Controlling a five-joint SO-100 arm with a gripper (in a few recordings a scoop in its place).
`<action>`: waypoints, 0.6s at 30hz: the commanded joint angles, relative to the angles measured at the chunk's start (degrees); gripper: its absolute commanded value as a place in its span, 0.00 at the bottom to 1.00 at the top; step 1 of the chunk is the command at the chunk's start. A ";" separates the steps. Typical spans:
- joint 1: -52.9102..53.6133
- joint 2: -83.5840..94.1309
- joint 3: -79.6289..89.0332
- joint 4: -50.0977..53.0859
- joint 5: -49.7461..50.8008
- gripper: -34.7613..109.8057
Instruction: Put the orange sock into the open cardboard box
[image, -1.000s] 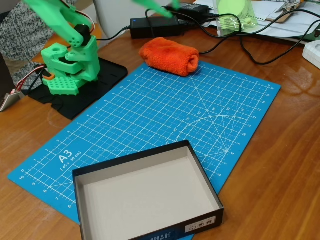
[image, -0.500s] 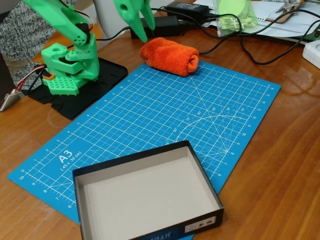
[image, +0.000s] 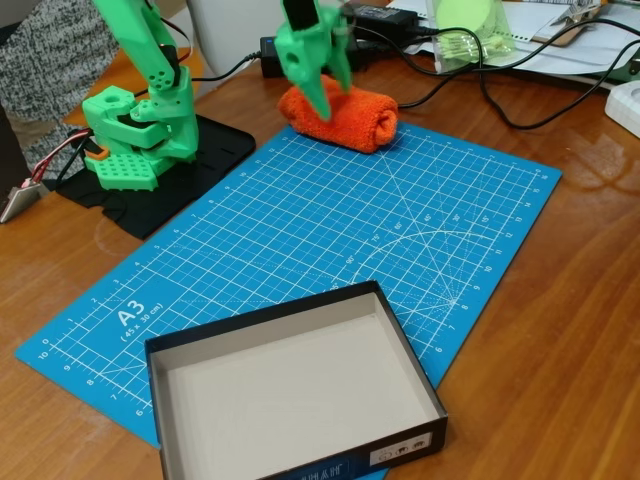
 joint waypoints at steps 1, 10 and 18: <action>-1.41 -0.62 2.02 -3.78 0.97 0.42; -3.52 -5.89 0.62 -6.15 3.60 0.44; -8.96 -8.53 0.70 -6.33 6.59 0.45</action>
